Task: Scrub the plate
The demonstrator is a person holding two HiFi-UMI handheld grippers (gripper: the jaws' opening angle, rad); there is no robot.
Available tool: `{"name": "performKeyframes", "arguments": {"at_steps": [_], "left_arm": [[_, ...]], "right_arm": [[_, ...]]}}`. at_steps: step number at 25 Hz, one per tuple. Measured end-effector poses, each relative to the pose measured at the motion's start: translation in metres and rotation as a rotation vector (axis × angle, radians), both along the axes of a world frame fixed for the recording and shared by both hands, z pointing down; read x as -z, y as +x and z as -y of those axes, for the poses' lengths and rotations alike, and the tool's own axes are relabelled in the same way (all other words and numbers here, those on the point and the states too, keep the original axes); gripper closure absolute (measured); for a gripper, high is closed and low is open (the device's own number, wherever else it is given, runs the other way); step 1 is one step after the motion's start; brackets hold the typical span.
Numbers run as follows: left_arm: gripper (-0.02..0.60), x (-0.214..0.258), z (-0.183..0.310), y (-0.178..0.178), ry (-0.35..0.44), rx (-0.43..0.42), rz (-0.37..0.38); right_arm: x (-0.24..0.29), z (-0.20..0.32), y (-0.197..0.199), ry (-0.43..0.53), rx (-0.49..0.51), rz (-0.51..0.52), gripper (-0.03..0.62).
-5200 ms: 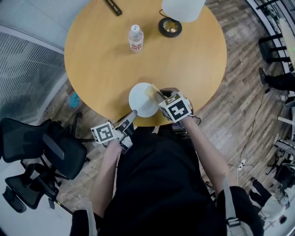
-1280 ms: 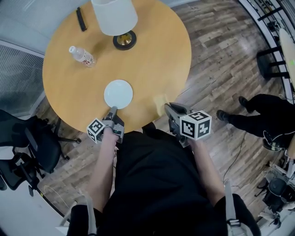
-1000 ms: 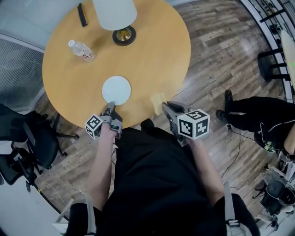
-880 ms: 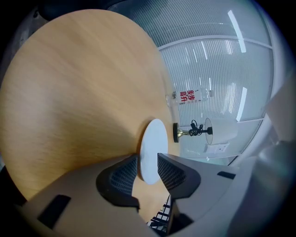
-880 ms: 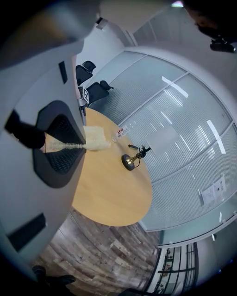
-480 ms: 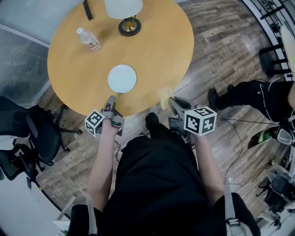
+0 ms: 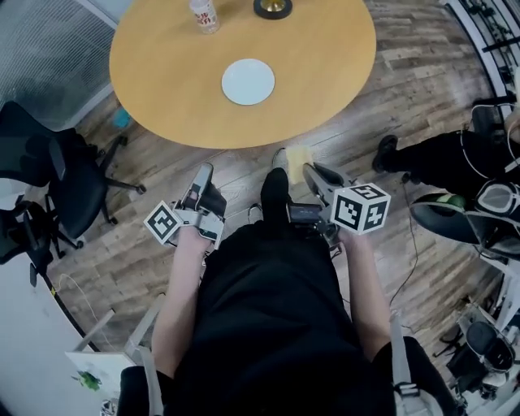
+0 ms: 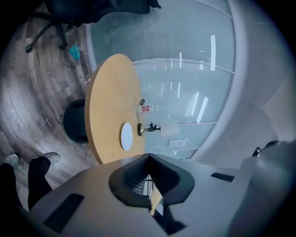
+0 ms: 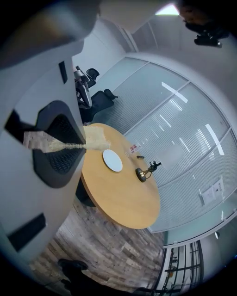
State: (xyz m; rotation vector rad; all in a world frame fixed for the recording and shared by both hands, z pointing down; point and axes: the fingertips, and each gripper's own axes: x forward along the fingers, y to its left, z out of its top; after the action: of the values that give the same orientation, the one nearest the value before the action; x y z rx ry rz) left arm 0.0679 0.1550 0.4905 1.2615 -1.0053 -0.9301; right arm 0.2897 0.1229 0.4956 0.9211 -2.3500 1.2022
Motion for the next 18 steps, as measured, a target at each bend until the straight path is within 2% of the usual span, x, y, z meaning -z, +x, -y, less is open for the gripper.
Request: {"name": "performKeyframes", "arguments": {"at_steps": [2,4,6,9,11,13,15,18], "left_arm": [[0.569,0.022,-0.020,-0.002,0.065,-0.008,0.040],[0.569,0.043,-0.038,-0.003,0.124,-0.035,0.112],[0.569,0.062,-0.053,0.002,0.198,-0.096,0.225],[0.569,0.095,-0.066,0.019,0.346,-0.210,0.446],[0.569,0.112,-0.074,0.031,0.411,-0.267,0.571],[0.569,0.124,-0.083,0.043,0.454,-0.305,0.664],[0.570,0.129,-0.091,0.053,0.476,-0.333,0.715],[0.570,0.127,-0.091,0.068,0.486,-0.386,0.723]], "right_arm": [[0.012,-0.018,-0.006,0.024,0.014,0.015,0.563],[0.030,-0.034,-0.007,0.066,0.034,0.036,0.563],[0.050,-0.047,-0.003,0.117,0.053,0.050,0.563],[0.071,-0.065,0.011,0.187,0.073,0.064,0.563],[0.082,-0.076,0.018,0.224,0.082,0.083,0.563],[0.091,-0.088,0.023,0.251,0.101,0.100,0.563],[0.098,-0.099,0.027,0.278,0.134,0.099,0.565],[0.103,-0.103,0.035,0.303,0.137,0.093,0.565]]}}
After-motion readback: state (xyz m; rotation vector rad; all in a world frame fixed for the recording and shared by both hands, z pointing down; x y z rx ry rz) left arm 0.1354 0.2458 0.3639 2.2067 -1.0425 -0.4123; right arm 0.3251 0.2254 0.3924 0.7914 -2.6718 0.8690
